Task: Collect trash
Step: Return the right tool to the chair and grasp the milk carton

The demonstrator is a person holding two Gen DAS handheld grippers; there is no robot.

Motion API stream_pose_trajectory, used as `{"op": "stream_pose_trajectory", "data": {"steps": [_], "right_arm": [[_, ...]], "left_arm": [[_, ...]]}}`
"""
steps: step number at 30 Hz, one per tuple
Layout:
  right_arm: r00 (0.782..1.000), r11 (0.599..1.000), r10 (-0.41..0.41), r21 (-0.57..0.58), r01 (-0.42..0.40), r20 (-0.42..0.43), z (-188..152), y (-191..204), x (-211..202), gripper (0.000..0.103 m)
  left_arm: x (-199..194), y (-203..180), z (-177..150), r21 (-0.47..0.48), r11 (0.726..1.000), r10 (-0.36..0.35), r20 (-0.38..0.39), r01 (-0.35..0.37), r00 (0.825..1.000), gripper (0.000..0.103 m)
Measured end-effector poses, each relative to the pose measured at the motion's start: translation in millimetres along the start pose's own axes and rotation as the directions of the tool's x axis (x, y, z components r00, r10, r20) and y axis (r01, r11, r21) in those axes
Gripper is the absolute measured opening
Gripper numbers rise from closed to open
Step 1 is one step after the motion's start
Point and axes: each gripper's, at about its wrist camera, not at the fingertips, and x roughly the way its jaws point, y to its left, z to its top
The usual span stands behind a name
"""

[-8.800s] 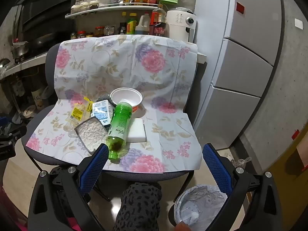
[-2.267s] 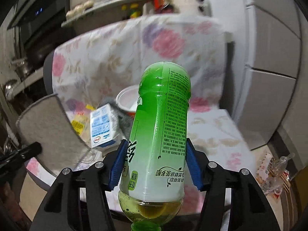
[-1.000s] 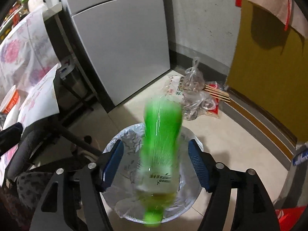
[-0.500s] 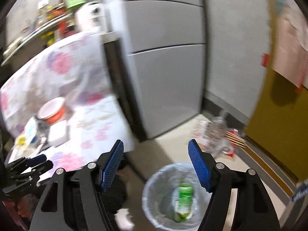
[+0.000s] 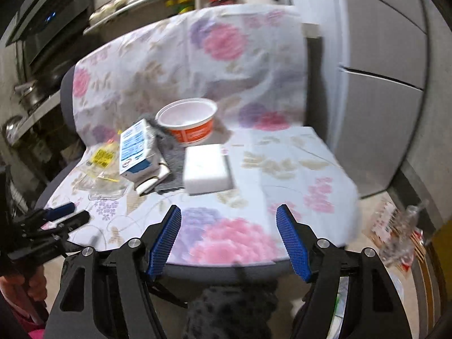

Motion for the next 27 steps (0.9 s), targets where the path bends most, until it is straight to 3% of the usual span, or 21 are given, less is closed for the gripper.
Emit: {"op": "stream_pose_trajectory", "data": {"steps": [3, 8, 15, 23, 27], "right_arm": [[1.0, 0.999, 0.022, -0.044, -0.022, -0.007, 7.5, 18.9, 19.8, 0.087], [0.998, 0.988, 0.057, -0.14, -0.059, -0.019, 20.2, 56.5, 55.1, 0.089], [0.987, 0.944, 0.152, -0.289, -0.161, -0.054, 41.1, 115.3, 103.6, 0.089], [0.991, 0.931, 0.061, -0.352, -0.099, -0.117, 54.9, 148.6, 158.1, 0.09], [0.987, 0.94, 0.064, -0.324, -0.109, -0.146, 58.2, 149.9, 170.1, 0.089]], "left_arm": [[3.8, 25.8, 3.5, -0.046, 0.997, 0.062, 0.001, -0.062, 0.998, 0.065], [15.3, 59.2, 7.6, -0.094, 0.985, 0.141, -0.034, -0.144, 0.989, 0.068], [22.7, 88.4, 17.5, -0.162, 0.972, 0.165, -0.056, -0.172, 0.985, 0.068], [18.1, 97.4, 27.9, -0.19, 0.962, 0.192, -0.043, -0.196, 0.98, 0.068], [16.0, 94.9, 27.0, -0.19, 0.964, 0.182, -0.047, -0.188, 0.982, 0.068]]}}
